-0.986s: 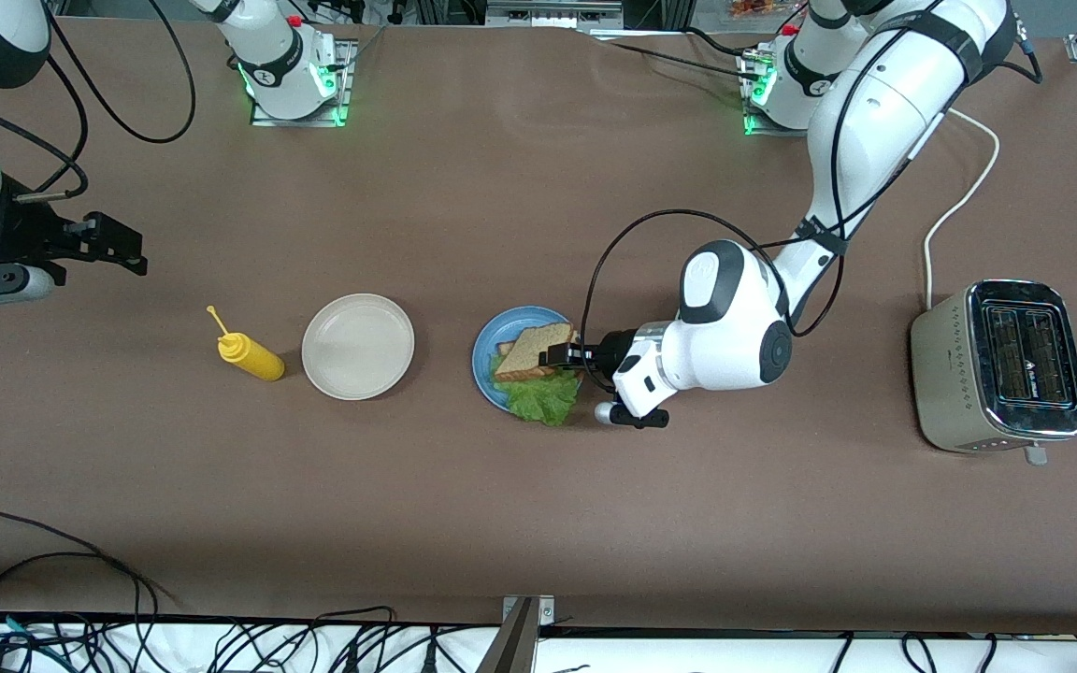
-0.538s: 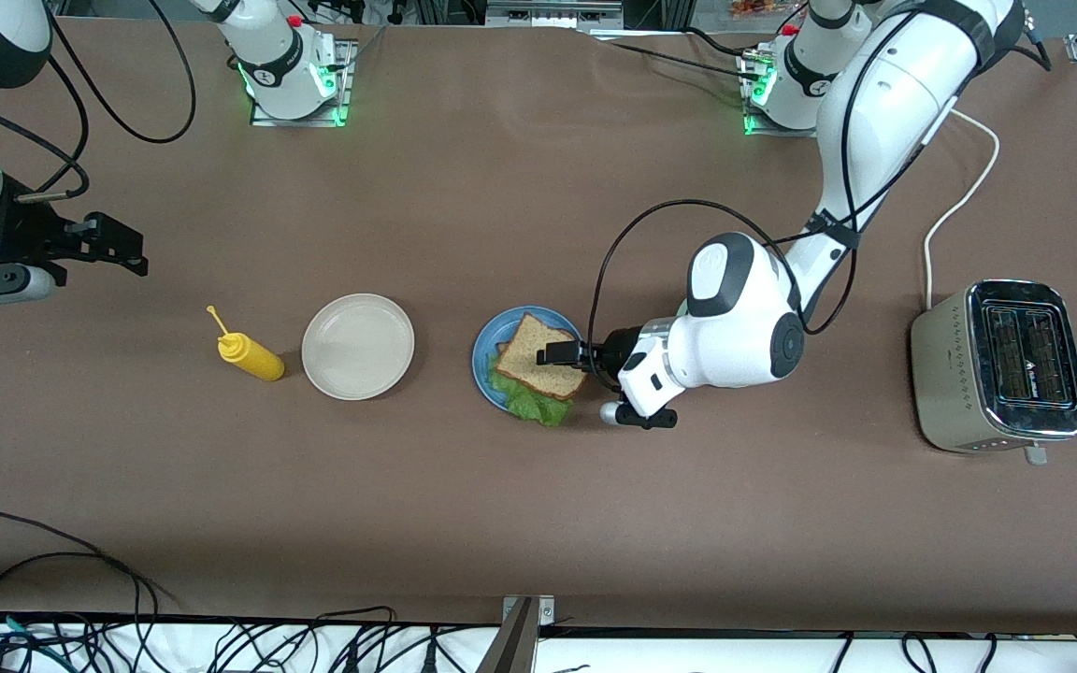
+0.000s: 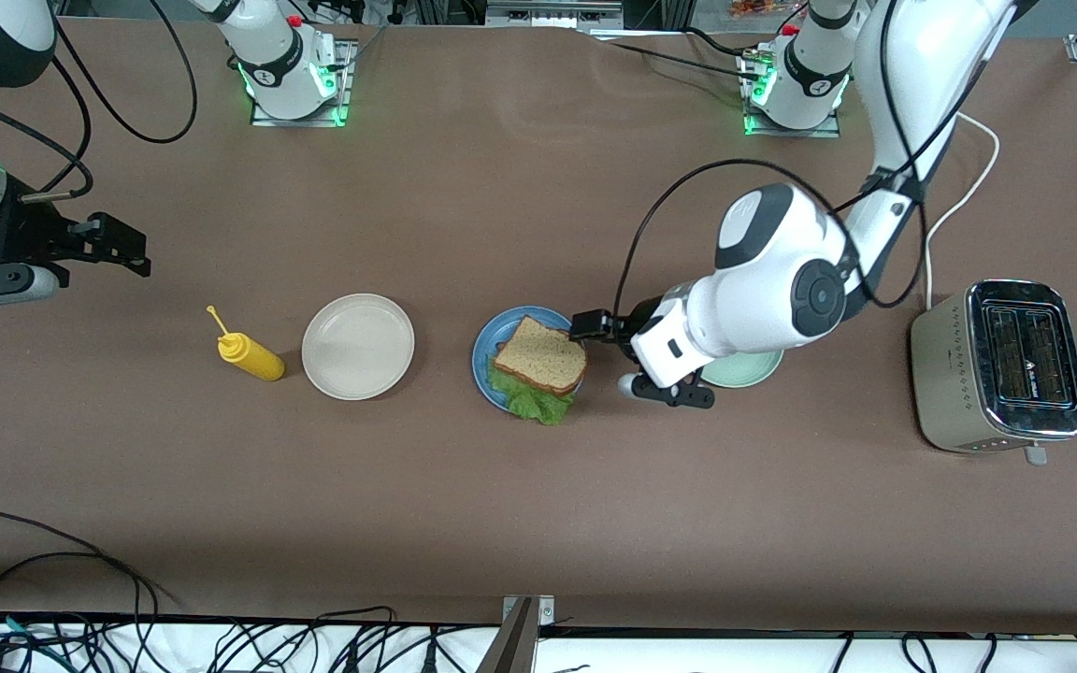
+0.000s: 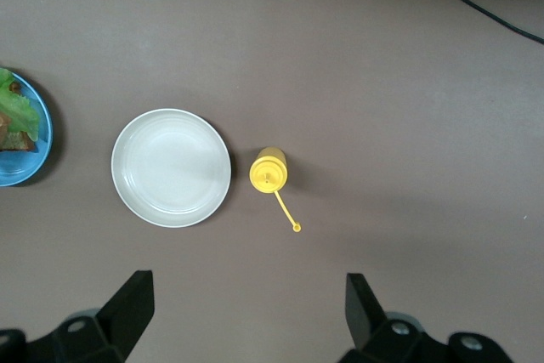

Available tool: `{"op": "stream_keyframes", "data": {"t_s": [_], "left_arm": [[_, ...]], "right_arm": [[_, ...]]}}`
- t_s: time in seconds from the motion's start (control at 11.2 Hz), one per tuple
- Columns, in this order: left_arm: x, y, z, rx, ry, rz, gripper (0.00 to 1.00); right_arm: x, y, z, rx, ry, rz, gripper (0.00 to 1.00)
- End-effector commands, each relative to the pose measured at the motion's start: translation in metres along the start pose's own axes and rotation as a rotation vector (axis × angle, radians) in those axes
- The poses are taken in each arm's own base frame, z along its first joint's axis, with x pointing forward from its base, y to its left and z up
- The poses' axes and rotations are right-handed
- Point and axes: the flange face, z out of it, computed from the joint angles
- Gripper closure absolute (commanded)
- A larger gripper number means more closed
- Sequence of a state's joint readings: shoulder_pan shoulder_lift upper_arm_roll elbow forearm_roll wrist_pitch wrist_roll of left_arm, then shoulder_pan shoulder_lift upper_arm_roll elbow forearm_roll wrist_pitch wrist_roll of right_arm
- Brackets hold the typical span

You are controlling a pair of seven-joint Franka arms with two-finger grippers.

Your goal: Make sandwich in blue plate with both arms

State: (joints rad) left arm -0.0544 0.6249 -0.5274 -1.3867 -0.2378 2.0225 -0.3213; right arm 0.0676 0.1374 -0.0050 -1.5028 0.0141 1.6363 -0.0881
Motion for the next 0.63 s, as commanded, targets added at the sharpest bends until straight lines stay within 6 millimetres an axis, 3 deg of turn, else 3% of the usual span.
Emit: {"op": "stream_keyframes", "data": {"t_s": [0.0,0.18,0.54], "left_arm": [[-0.031,-0.002,-0.071,0.189,-0.008,0.011,0.0],[-0.055,0.001,-0.114,0.317,0.001,0.035,0.0],[-0.093,-0.018,-0.197,0.415,0.005,-0.031,0.0]], "right_arm": [[-0.001,-0.001,-0.005,0.003,0.01,0.01,0.0],[-0.001,0.002,-0.005,0.003,0.01,0.017,0.0],[-0.004,0.007,-0.01,0.0,0.01,0.072,0.0]]}}
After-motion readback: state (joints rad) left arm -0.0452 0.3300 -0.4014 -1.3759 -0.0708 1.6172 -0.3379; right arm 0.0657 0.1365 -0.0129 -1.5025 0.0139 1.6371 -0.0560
